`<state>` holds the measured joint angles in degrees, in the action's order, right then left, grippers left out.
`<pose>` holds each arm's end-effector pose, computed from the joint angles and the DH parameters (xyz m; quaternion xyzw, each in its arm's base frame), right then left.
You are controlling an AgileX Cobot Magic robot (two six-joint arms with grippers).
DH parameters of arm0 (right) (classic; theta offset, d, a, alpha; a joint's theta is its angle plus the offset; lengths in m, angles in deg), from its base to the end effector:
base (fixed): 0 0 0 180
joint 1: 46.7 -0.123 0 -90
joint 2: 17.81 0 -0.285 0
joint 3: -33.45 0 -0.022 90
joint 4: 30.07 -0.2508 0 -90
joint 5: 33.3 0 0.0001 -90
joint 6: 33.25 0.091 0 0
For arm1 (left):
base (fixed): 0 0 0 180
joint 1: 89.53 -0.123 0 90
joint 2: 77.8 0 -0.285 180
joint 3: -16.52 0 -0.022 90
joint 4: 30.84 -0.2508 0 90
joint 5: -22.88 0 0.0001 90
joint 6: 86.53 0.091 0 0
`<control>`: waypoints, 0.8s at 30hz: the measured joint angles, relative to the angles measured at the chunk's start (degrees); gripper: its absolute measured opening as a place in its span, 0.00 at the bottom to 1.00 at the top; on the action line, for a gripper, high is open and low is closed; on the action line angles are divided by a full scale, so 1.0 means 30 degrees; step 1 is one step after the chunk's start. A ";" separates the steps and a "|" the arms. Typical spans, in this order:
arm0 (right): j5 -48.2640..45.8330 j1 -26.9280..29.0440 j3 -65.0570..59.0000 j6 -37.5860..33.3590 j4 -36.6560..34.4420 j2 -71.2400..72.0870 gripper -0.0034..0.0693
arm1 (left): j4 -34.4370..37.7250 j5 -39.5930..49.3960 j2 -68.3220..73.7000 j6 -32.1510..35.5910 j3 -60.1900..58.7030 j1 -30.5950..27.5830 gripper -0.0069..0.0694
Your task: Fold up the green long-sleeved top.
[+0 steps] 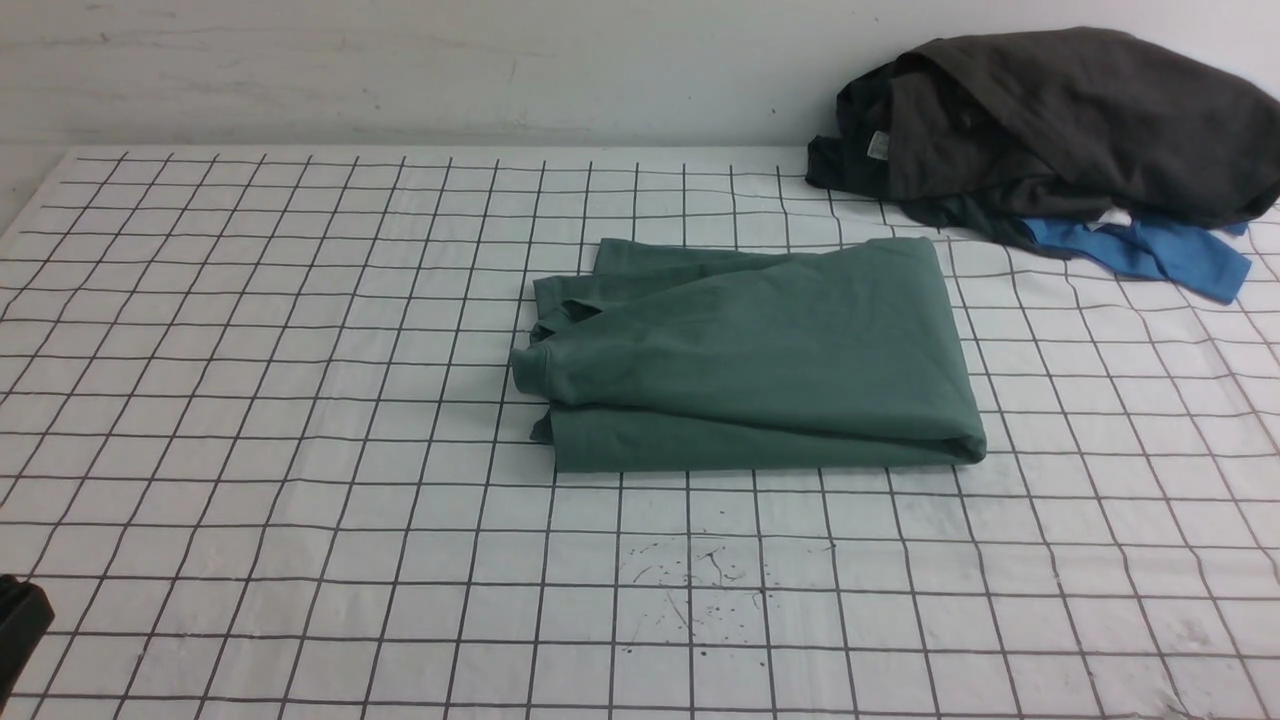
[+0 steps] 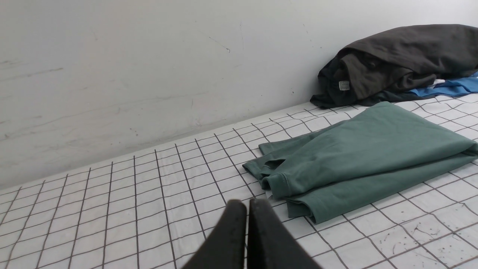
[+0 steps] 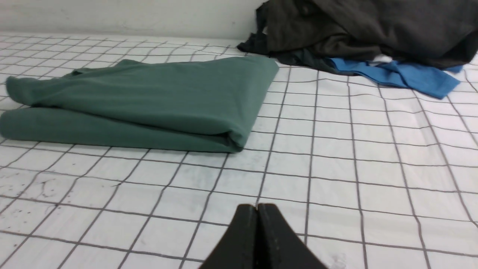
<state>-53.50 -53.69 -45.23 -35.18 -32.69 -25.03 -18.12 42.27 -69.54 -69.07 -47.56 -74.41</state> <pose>0.0527 0.0079 0.1734 -0.0498 0.7975 0.0457 0.5995 0.0378 -0.0171 0.2589 0.1527 0.6985 -0.0850 0.6939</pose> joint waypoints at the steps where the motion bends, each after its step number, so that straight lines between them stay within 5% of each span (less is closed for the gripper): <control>1: -0.0017 0.0165 0.0000 -0.0021 0.0000 0.0000 0.03 | 0.0000 0.0000 -0.0016 0.0000 0.0000 0.0000 0.08; 24: -0.0133 0.0351 0.0029 -0.0042 -0.0076 0.0000 0.03 | -0.0899 -0.0400 -0.0397 -0.0018 -0.1214 -0.1043 0.08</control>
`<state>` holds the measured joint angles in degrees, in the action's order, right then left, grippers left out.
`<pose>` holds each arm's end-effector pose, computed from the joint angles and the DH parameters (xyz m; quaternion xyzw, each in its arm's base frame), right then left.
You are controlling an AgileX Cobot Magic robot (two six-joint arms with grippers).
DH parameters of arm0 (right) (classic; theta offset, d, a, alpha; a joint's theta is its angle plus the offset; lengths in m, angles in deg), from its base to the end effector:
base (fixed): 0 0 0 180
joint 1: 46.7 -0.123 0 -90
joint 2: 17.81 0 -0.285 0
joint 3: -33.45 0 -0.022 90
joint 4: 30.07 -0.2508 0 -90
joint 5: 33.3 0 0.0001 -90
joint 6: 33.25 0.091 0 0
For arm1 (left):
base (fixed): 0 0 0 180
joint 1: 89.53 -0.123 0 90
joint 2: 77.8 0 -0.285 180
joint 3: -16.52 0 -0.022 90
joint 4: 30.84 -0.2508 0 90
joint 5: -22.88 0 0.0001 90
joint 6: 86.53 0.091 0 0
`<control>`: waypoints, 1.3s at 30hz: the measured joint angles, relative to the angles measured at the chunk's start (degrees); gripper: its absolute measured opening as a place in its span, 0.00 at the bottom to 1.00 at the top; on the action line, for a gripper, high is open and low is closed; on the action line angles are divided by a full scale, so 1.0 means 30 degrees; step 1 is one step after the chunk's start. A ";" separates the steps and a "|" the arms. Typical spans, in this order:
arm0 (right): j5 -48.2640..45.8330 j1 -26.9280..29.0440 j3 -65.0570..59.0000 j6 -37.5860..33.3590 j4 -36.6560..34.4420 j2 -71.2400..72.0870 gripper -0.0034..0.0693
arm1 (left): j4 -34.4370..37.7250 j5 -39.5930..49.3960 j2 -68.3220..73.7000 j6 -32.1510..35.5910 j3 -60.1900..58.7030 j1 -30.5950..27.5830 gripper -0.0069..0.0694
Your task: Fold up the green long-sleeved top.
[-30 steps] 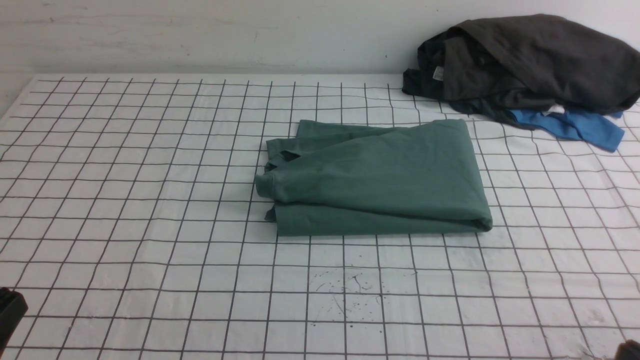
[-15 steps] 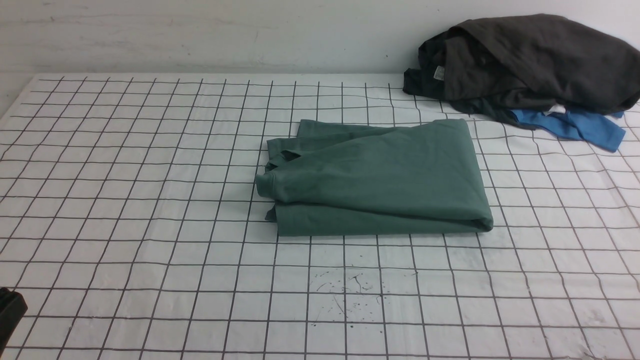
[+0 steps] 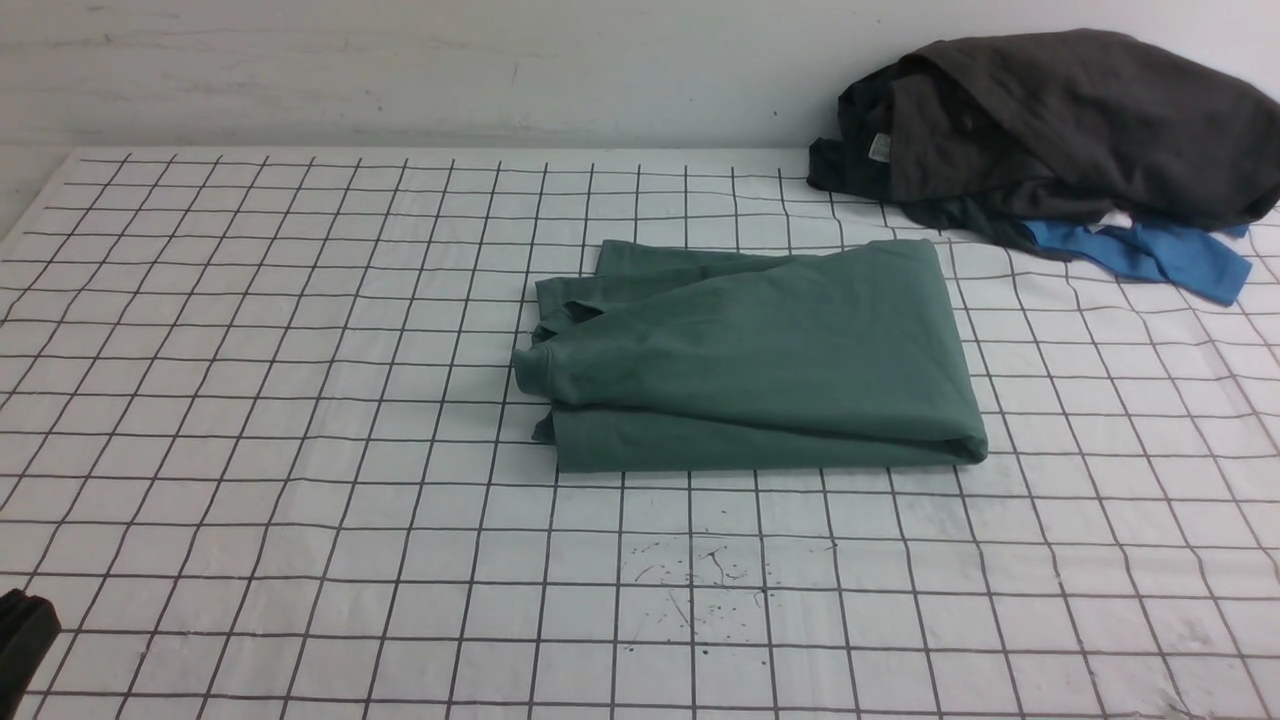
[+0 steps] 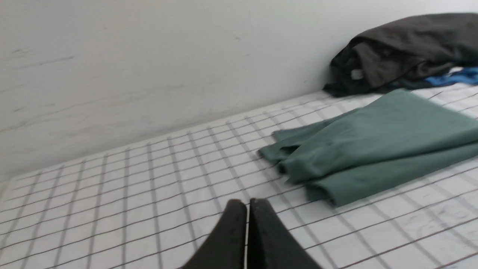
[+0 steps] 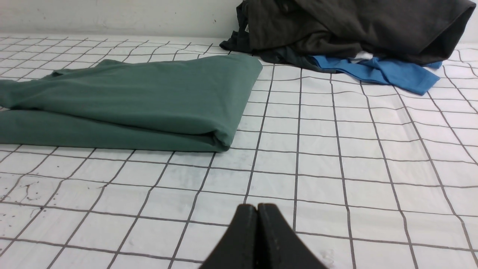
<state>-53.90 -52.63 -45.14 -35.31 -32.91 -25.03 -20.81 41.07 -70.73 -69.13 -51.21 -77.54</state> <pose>0.0526 0.0071 0.1733 -0.0425 0.7995 0.0411 0.5977 0.0422 -0.0140 0.2406 0.1432 0.7094 -0.0445 0.6887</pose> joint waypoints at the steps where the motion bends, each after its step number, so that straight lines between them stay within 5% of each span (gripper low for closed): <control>1: 0.0000 0.0023 0.0000 0.0000 0.0000 0.0000 0.03 | -0.0610 -0.0257 -0.0023 -0.0161 -0.0359 -0.0517 0.08; 10: -0.0017 0.0027 0.0000 0.0000 -0.0019 0.0000 0.03 | -0.1991 -0.0288 -0.0023 -0.4748 -0.3648 -0.2599 0.08; 39: -0.0017 0.0027 0.0000 0.0000 -0.0050 0.0000 0.03 | -0.2028 0.0828 -0.0023 -0.5074 -0.3671 -0.2621 0.08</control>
